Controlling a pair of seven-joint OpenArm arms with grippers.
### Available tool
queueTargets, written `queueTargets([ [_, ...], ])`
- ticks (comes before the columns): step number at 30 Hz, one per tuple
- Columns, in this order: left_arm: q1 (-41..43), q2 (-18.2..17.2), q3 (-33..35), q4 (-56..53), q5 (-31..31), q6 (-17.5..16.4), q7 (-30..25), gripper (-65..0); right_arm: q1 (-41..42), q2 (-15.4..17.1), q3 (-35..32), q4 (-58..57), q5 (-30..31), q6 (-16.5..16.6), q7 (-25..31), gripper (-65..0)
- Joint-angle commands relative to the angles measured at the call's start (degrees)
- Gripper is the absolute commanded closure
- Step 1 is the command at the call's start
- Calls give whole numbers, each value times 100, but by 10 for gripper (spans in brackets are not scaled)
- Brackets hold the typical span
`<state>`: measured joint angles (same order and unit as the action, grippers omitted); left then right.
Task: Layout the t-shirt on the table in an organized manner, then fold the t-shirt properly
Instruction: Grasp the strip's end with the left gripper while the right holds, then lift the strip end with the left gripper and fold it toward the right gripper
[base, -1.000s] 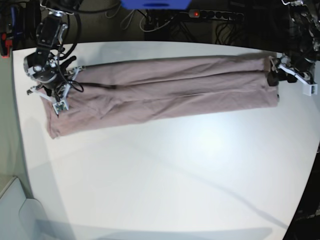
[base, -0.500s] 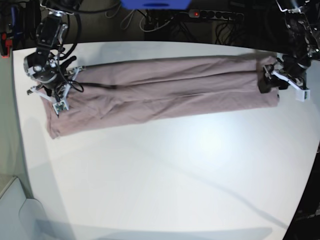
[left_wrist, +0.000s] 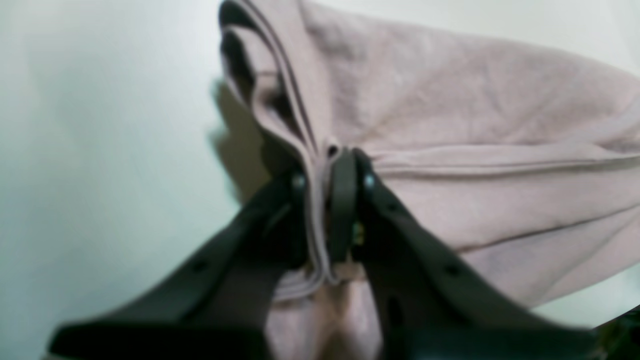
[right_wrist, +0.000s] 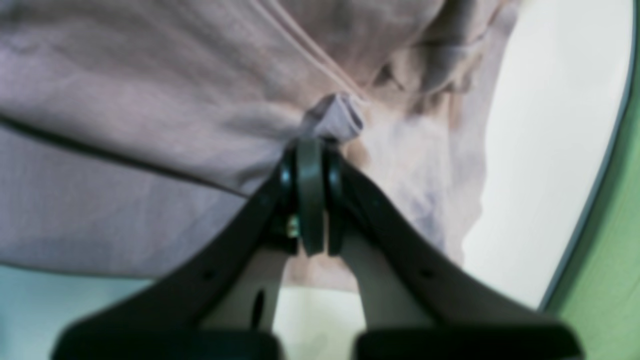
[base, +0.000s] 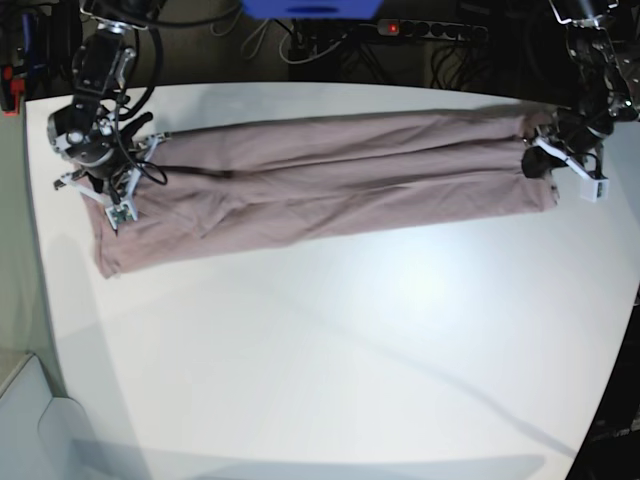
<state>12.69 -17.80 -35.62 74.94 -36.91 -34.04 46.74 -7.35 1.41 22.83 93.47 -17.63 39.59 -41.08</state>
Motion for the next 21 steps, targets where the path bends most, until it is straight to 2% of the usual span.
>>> queueTargets([
  [1,28,-70,-3,62,99,59,165,-3,-7,4,-2,-15,-35,41,-160,0],
  [3,28,-62,-3,106,91,59,165,-16,-7,-5,-2,-15,-35,41,-160,0],
  [6,28,-44,-3,265,82,59,165,-2,-7,-5,-10,-15,-35,41,-160,0],
  [11,72,26,-3,1091,47,59,165,0,-7,-14,-19,-15,-35,41,-160,0],
  [16,72,492,-3,1935,91,68,183,0,-7,-14,-19,-15,-35,41,-160,0],
  [21,-218,1204,-3,2515,99,86,1045,0,-7,-22,-19,-15,-35,41,-160,0],
])
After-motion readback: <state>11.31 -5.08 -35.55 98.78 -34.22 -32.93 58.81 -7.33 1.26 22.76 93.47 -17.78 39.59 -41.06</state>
